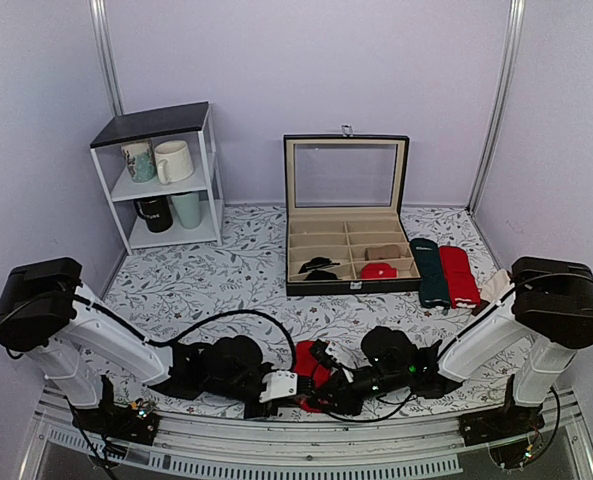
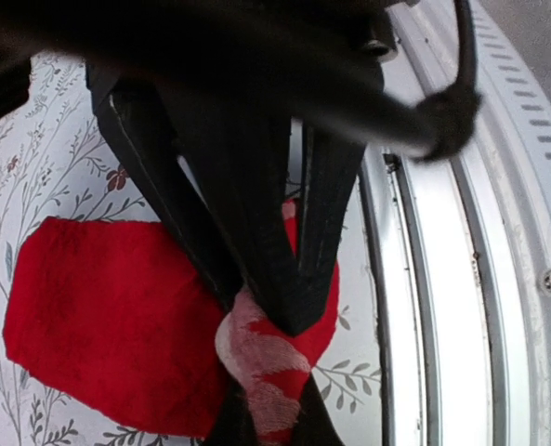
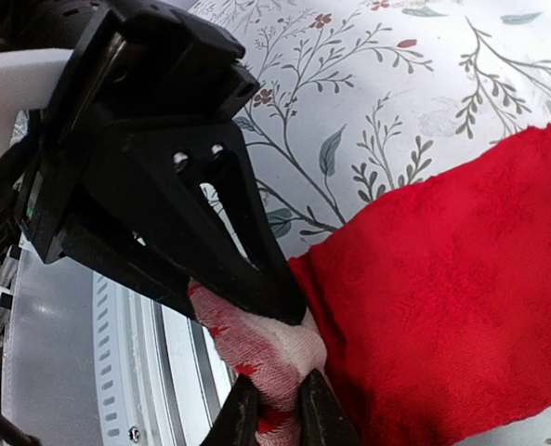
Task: Roll the socks
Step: Roll the sock at the center of the board.
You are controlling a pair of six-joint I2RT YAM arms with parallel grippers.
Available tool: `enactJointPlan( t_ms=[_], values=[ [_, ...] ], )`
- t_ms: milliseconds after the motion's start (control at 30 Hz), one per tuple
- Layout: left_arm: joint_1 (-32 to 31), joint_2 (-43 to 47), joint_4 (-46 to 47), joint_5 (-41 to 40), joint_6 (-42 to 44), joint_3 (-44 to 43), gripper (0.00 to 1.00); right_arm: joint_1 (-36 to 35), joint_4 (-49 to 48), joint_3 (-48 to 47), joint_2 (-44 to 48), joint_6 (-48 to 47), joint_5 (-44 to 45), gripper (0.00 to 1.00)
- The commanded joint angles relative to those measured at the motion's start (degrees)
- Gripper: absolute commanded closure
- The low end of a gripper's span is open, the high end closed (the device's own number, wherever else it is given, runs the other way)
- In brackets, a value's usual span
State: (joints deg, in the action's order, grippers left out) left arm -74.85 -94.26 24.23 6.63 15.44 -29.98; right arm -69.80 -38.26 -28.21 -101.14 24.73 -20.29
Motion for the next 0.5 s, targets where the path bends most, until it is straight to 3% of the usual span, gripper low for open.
enactJointPlan(
  t_ms=[0,100,333,467],
  values=[
    [0.68,-1.41,0.47,3.09,-5.31,-0.24,1.0,-0.19,17.95,3.19,-1.35,-0.8,3.81,0.75],
    [2.63,-2.86,0.43,5.2,-9.2,0.13,1.0,-0.07,14.34,5.41,5.18,-2.41,9.32,0.64],
    [5.58,-7.04,-0.83,9.0,-13.72,-1.06,1.0,-1.46,-13.27,19.53,20.88,-17.25,16.41,0.46],
    [6.6,-9.25,-1.32,11.0,-15.87,-1.51,1.0,-2.2,-12.4,17.77,19.7,-27.25,15.55,0.45]
  ],
)
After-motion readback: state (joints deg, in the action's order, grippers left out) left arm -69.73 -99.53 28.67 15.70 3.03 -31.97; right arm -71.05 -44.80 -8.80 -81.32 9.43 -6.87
